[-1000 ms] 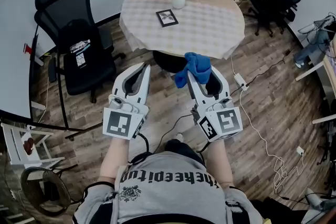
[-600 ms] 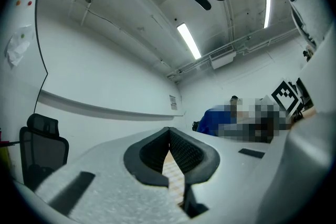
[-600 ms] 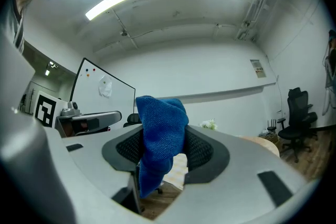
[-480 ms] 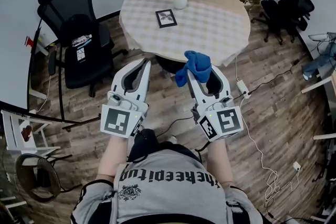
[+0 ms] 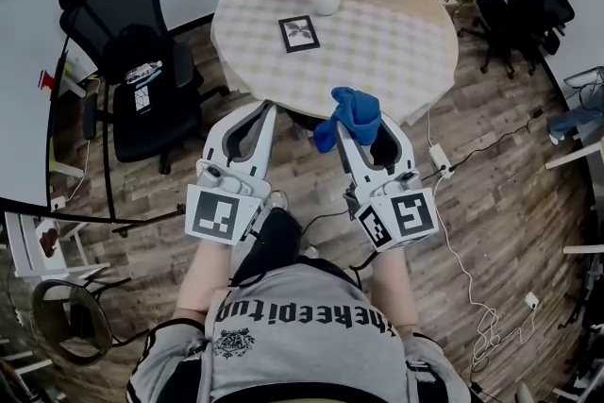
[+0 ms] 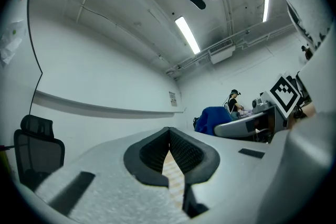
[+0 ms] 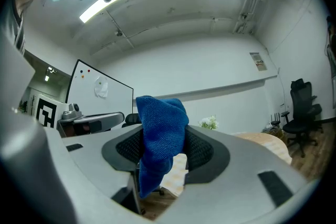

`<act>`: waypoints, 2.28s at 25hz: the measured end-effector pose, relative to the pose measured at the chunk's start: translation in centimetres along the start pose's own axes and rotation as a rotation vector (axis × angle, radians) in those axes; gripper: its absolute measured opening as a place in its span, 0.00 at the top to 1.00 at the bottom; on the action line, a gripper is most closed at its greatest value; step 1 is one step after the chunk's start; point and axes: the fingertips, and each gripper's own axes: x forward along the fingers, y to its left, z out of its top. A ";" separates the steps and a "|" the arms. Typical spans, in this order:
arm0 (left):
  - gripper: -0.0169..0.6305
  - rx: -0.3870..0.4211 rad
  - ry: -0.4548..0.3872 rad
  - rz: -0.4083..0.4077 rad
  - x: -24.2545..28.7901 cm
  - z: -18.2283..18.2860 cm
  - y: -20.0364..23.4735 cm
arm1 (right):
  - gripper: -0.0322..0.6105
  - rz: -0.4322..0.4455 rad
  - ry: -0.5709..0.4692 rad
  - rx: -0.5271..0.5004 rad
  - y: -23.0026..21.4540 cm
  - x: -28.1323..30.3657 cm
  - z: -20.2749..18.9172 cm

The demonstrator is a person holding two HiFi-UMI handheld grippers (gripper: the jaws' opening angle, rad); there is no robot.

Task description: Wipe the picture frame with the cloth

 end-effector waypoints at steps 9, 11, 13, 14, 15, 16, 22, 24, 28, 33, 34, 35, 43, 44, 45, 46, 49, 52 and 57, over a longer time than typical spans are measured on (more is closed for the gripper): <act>0.95 -0.048 0.028 0.001 5.5 -2.4 5.2 | 0.62 -0.020 -0.001 0.023 -2.9 7.4 -0.3; 0.95 -0.050 0.028 -0.003 6.6 -2.9 6.6 | 0.62 -0.027 0.000 0.024 -3.5 9.2 -0.3; 0.95 -0.052 0.031 -0.007 7.7 -3.4 8.1 | 0.62 -0.034 -0.001 0.026 -4.0 10.9 -0.4; 0.95 -0.053 0.032 -0.009 8.3 -3.6 8.8 | 0.61 -0.038 -0.002 0.027 -4.2 11.8 -0.4; 0.95 -0.054 0.034 -0.010 8.9 -3.8 9.4 | 0.61 -0.042 -0.001 0.028 -4.5 12.6 -0.4; 0.95 -0.055 0.034 -0.012 9.4 -4.0 10.1 | 0.61 -0.045 0.000 0.028 -4.8 13.3 -0.5; 0.95 -0.050 0.020 -0.013 11.3 -4.7 13.9 | 0.61 -0.052 -0.007 0.030 -5.1 17.5 -0.6; 0.95 -0.048 0.014 -0.014 11.7 -4.8 15.1 | 0.61 -0.054 -0.010 0.029 -5.0 18.7 -0.8; 0.95 -0.050 0.023 -0.017 11.9 -5.7 17.2 | 0.61 -0.062 -0.012 0.029 -4.5 20.7 -1.3; 0.95 -0.024 -0.006 -0.018 13.0 -6.2 19.0 | 0.61 -0.074 0.008 0.032 -4.8 22.3 -2.0; 0.95 -0.030 -0.007 -0.020 13.3 -6.3 19.0 | 0.61 -0.077 0.013 0.033 -5.1 22.5 -2.2; 0.95 -0.033 -0.004 -0.022 13.6 -6.5 19.0 | 0.61 -0.079 0.017 0.035 -5.4 22.7 -2.3; 0.95 -0.060 0.050 0.004 15.9 -8.2 20.3 | 0.61 -0.077 0.058 0.065 -8.0 25.9 -3.9; 0.95 -0.060 0.053 0.010 16.3 -8.4 20.6 | 0.61 -0.071 0.066 0.068 -8.5 26.5 -4.2; 0.95 -0.060 0.054 0.015 16.7 -8.6 20.9 | 0.61 -0.066 0.073 0.070 -8.9 27.2 -4.5; 0.95 -0.062 0.055 0.020 17.2 -8.8 21.1 | 0.61 -0.063 0.080 0.073 -9.4 27.8 -4.7; 0.95 -0.068 0.054 0.041 18.8 -9.4 22.0 | 0.61 -0.054 0.099 0.079 -10.9 29.7 -5.5; 0.95 -0.076 0.057 0.065 20.3 -10.1 22.9 | 0.61 -0.030 0.132 0.078 -12.1 31.8 -6.5; 0.95 -0.084 0.069 0.100 22.5 -11.4 23.9 | 0.61 0.012 0.199 0.065 -13.9 35.0 -8.5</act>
